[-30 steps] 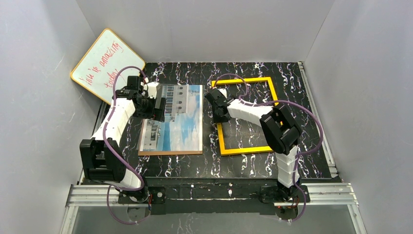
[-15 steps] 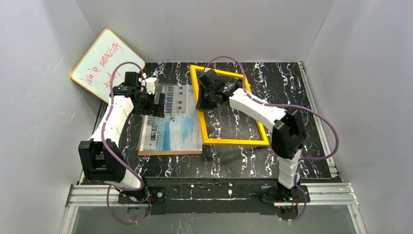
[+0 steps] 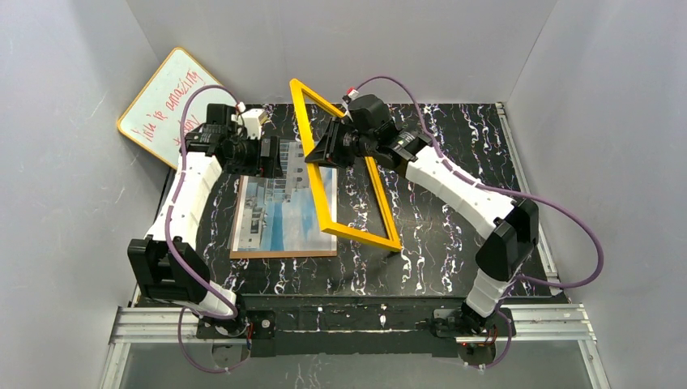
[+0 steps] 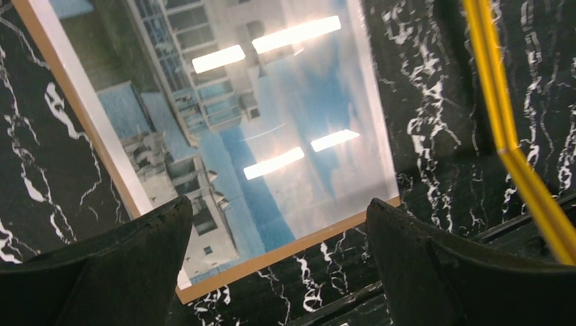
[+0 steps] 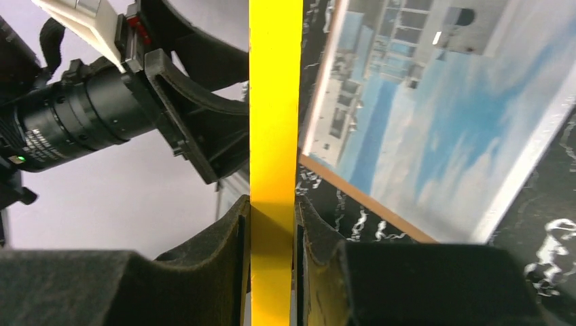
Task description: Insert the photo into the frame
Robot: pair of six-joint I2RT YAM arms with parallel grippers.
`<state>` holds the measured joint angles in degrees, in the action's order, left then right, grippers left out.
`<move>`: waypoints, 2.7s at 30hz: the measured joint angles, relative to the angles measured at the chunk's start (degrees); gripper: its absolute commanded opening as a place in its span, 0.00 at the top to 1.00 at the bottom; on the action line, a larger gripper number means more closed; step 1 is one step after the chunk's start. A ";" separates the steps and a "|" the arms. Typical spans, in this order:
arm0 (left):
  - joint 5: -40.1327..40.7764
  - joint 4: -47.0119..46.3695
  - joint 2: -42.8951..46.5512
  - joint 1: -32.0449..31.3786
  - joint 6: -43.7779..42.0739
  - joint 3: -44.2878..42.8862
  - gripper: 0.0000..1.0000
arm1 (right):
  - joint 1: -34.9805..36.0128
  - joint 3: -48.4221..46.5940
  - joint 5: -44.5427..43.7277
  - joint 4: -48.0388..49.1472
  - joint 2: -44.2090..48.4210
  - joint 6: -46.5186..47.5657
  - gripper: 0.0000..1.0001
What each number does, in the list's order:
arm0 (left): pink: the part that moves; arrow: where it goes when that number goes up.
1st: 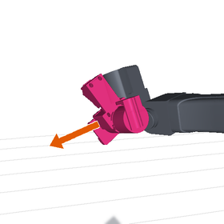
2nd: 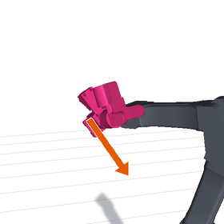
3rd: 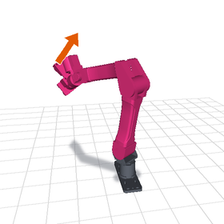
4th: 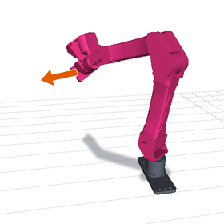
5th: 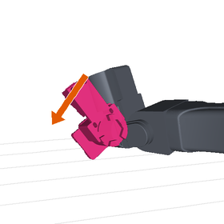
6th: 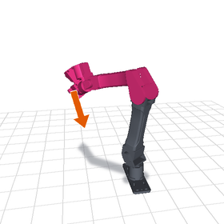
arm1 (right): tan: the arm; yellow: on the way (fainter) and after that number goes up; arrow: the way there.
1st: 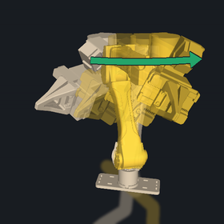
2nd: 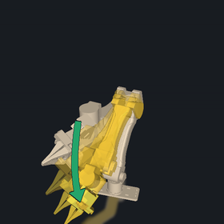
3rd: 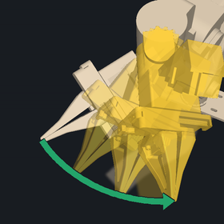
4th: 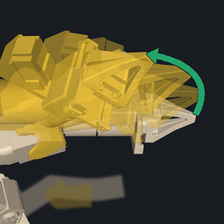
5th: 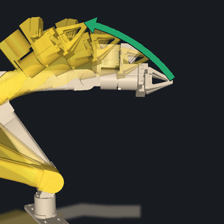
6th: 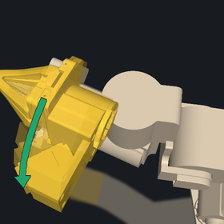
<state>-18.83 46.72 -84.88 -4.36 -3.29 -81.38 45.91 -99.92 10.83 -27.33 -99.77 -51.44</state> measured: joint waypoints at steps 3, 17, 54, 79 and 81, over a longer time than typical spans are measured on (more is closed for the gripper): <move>-0.22 -0.11 -0.02 -1.88 1.14 -2.95 0.02 | -0.04 0.96 2.23 3.15 1.05 -3.28 0.99; 2.19 -4.87 -0.94 -7.63 8.28 -7.82 0.02 | -5.25 21.18 13.62 30.67 8.76 -20.28 0.99; 14.16 -10.23 -19.04 -24.33 6.80 -28.30 0.02 | -15.06 -5.99 7.61 -21.00 8.07 15.72 0.34; 21.40 -9.22 -17.62 -24.37 0.20 -8.46 0.02 | -15.19 4.24 -29.20 -34.34 18.67 26.43 0.71; 21.99 -9.64 -17.51 -24.37 -0.79 -6.10 0.02 | -15.23 7.78 -30.64 -33.33 21.14 25.79 0.74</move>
<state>3.16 37.08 -102.39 -28.73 -4.08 -87.48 30.68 -92.14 -19.81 -60.66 -78.63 -25.65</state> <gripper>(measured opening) 0.979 0.363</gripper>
